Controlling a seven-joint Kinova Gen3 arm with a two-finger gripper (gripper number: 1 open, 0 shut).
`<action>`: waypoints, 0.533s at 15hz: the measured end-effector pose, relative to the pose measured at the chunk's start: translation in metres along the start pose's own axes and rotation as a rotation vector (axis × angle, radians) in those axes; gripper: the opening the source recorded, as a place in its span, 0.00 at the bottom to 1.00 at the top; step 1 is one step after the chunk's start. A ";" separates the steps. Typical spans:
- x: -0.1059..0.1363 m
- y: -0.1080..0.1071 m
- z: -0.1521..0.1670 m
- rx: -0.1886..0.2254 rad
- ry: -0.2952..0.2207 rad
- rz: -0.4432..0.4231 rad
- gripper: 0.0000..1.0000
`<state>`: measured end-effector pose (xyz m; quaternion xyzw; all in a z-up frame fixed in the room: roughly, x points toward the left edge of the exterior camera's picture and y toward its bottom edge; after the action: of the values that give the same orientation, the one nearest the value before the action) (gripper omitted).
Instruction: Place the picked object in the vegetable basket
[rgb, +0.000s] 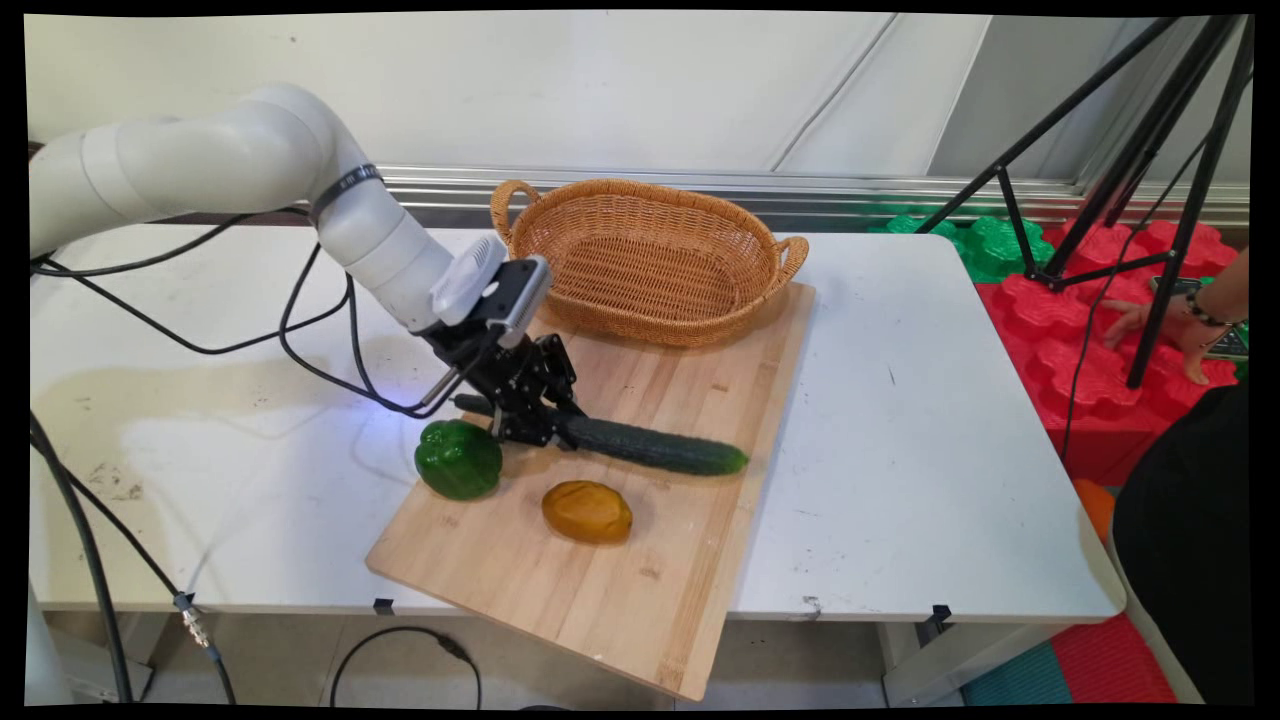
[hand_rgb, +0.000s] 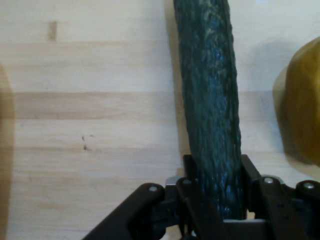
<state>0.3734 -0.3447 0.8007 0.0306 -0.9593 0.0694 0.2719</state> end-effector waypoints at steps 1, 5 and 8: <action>0.001 0.001 -0.005 0.003 0.009 0.002 0.00; 0.001 0.004 -0.025 0.015 0.038 0.008 0.00; 0.000 0.007 -0.043 0.024 0.061 0.010 0.00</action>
<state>0.3947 -0.3317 0.8363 0.0272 -0.9499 0.0833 0.3002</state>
